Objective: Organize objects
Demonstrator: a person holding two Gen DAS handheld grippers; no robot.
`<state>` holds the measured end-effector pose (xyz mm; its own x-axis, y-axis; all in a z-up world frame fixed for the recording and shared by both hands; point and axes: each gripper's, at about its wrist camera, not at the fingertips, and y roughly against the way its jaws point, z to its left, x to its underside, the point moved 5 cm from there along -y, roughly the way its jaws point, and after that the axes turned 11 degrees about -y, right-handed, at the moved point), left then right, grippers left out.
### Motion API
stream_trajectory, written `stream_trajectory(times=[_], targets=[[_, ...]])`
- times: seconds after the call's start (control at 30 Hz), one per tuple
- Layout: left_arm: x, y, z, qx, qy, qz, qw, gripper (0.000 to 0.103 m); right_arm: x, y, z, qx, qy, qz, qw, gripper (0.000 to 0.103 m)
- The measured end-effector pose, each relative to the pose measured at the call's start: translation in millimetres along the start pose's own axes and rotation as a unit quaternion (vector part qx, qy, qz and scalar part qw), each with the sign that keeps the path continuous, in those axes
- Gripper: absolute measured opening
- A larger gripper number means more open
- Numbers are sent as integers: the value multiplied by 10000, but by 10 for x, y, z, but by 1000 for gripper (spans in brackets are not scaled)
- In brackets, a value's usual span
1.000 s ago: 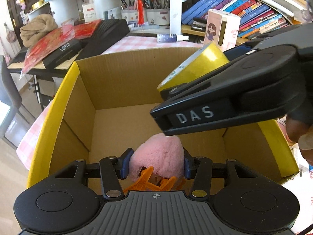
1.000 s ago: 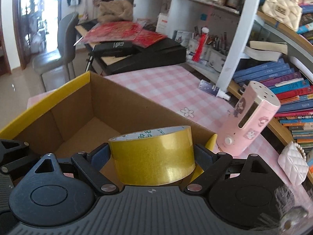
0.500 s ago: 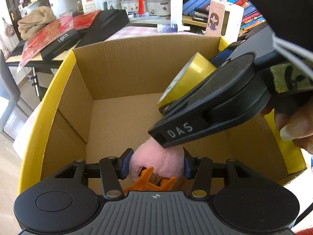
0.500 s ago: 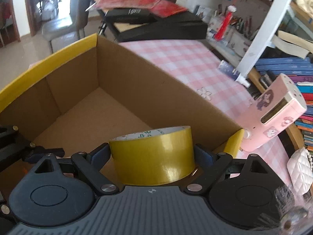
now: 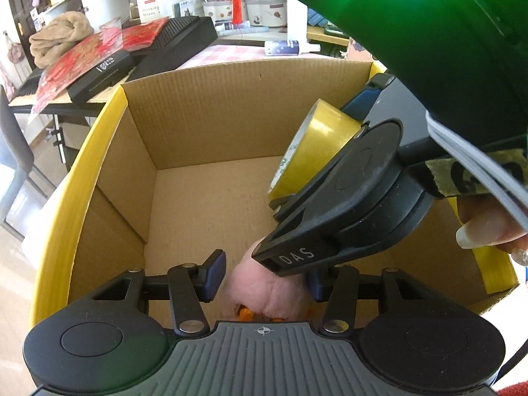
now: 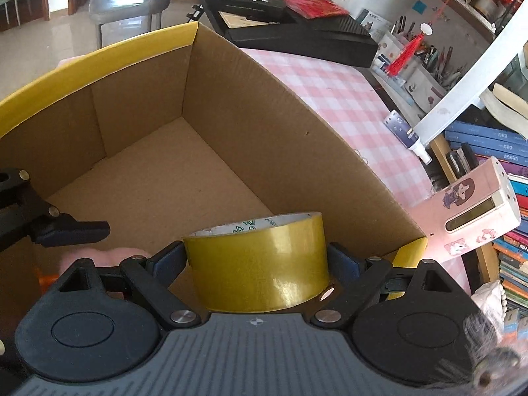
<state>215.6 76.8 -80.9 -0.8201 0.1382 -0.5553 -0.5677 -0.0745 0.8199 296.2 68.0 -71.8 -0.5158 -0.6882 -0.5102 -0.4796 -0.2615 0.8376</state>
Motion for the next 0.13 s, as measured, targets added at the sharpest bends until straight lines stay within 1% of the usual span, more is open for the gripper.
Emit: stream_trajectory(times=[0.13], targets=[[-5, 6, 13, 9, 42, -38, 10000, 50, -13, -5, 8, 0, -14, 15, 10000, 91]])
